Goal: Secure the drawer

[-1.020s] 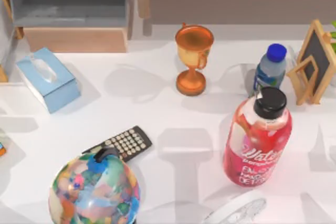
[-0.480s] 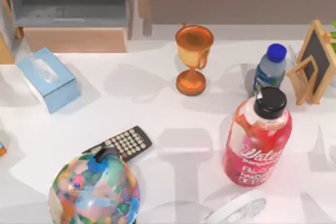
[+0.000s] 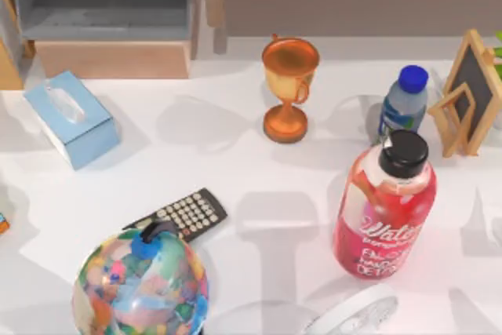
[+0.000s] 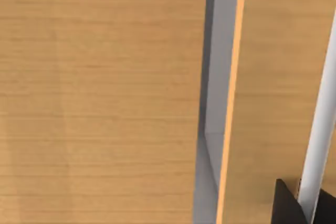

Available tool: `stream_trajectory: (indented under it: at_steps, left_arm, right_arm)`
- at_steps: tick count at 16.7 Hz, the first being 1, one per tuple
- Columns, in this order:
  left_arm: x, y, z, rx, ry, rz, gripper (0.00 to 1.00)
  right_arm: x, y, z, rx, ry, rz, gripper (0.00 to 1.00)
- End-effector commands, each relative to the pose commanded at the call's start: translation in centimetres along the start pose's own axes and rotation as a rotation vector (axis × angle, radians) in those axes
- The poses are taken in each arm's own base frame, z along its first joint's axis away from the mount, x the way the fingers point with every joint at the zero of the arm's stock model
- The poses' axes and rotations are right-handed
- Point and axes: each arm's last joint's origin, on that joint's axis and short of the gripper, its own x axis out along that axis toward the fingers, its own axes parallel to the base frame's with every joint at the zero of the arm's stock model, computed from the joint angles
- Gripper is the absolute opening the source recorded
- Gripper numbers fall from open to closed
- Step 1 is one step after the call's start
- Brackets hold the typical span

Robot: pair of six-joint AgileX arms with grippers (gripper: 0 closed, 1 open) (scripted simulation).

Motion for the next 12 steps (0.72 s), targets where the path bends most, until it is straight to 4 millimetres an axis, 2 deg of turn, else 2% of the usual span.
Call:
stream_trajectory:
  at_steps: [8, 12]
  left_arm:
    - [5.4, 0.1, 0.1, -0.001, -0.001, -0.001, 0.00]
    - [6.0, 0.1, 0.1, -0.002, -0.001, -0.003, 0.00]
  right_arm:
    - [0.0, 0.0, 0.0, 0.000, 0.000, 0.000, 1.00]
    - [0.0, 0.0, 0.0, 0.000, 0.000, 0.000, 1.00]
